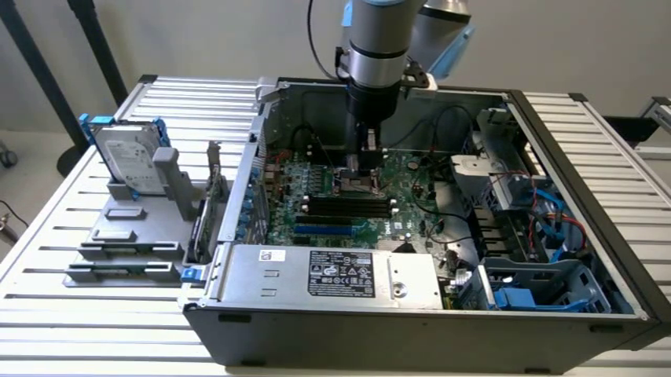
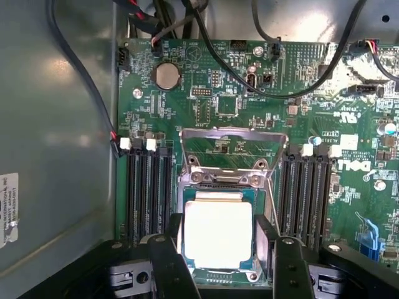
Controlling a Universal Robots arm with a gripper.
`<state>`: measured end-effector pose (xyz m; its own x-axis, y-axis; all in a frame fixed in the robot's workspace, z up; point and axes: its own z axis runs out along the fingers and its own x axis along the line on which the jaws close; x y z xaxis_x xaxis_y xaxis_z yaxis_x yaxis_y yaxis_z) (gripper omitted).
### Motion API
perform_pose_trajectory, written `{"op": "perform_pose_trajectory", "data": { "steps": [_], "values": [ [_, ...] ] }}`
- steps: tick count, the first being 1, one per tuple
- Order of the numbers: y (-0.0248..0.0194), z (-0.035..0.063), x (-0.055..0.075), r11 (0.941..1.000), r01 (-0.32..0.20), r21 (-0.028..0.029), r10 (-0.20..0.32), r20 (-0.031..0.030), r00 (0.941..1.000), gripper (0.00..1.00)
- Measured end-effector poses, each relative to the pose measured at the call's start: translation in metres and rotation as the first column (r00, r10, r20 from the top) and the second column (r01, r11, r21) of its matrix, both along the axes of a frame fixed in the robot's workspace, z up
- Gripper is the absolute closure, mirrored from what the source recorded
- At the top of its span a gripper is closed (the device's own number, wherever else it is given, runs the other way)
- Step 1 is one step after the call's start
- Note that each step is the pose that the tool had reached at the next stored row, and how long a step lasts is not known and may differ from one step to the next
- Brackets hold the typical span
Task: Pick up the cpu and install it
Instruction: 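Place the cpu into insertion slot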
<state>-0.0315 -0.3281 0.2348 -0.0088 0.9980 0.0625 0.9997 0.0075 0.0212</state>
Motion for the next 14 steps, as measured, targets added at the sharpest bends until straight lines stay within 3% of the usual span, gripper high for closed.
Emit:
{"op": "perform_pose_trajectory", "data": {
  "steps": [8, 14],
  "values": [
    [-0.0073, -0.0041, -0.0087, 1.0, 0.003, 0.0002, -0.003, -0.0004, 1.0, 0.45],
    [-0.0074, -0.0054, -0.0085, 1.0, 0.003, 0.0003, -0.003, -0.0003, 1.0, 0.45]
  ]
}}
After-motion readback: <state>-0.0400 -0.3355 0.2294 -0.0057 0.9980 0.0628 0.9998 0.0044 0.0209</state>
